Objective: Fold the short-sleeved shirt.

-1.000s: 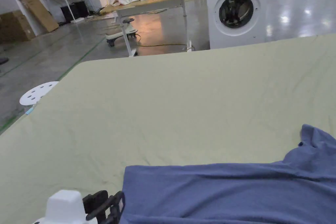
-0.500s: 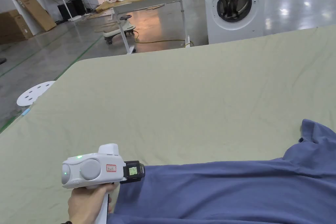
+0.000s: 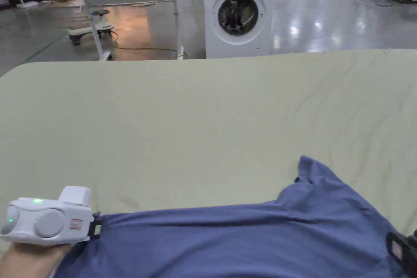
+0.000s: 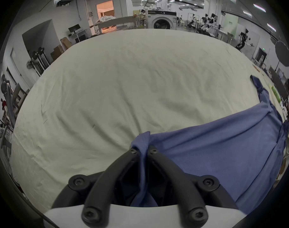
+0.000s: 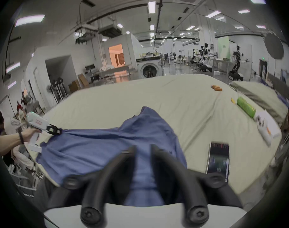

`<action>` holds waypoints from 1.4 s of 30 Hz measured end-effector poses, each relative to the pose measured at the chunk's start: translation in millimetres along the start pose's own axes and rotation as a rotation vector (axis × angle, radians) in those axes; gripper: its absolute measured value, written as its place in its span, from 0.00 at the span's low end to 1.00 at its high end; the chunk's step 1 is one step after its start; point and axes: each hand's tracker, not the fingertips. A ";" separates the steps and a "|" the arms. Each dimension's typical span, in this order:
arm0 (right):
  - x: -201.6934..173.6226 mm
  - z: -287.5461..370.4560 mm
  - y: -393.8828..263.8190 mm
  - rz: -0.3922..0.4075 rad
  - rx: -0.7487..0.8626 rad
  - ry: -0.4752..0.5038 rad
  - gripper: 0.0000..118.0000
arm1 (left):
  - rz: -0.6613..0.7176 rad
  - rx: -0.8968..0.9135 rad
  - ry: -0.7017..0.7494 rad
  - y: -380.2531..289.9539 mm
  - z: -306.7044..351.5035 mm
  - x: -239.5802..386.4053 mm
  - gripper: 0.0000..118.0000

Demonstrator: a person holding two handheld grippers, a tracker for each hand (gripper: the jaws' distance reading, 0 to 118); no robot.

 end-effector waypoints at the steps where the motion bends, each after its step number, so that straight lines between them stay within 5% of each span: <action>1: 5.7 -22.1 13.3 0.003 -0.041 0.004 0.46 | 0.007 -0.010 -0.001 1.7 -1.9 -1.2 0.03; 2: 12.4 -41.8 23.7 -0.005 -0.085 0.006 0.62 | 0.030 -0.026 -0.008 3.9 -3.4 -3.7 0.03; 10: 63.9 -193.9 40.9 -0.132 -0.447 -0.132 0.60 | 0.077 -0.064 -0.035 6.7 0.9 -4.8 0.03; 12: 66.7 -204.1 32.6 -0.162 -0.496 -0.147 0.35 | 0.076 -0.060 -0.035 5.4 3.2 -3.7 0.03; 14: 66.6 -200.5 30.9 -0.109 -0.446 -0.149 0.24 | 0.072 -0.056 -0.029 3.2 4.3 -0.2 0.03; 16: 65.6 -194.7 35.0 -0.110 -0.427 -0.143 0.02 | 0.042 -0.033 -0.009 1.1 8.8 4.0 0.02; 24: 55.6 -65.5 28.5 -0.110 -0.199 -0.003 0.01 | 0.092 0.212 -0.181 -63.6 125.3 -33.5 0.01; 29: 47.8 19.6 -30.6 -0.097 -0.166 -0.003 0.01 | 0.113 0.233 -0.211 -140.9 176.1 -47.4 0.01; 34: 49.3 59.6 -89.3 -0.197 -0.182 0.006 0.01 | 0.143 0.222 -0.235 -190.4 185.5 -49.3 0.01; 39: 41.7 58.7 -119.5 -0.205 -0.212 -0.018 0.02 | 0.170 0.198 -0.218 -211.8 159.7 -54.5 0.03; 41: 36.8 56.0 -124.5 -0.200 -0.216 -0.013 0.10 | 0.177 0.218 -0.201 -217.7 155.4 -53.6 0.25; 42: 34.4 56.1 -125.3 -0.188 -0.219 -0.018 0.27 | 0.171 0.243 -0.176 -220.3 157.3 -51.8 0.42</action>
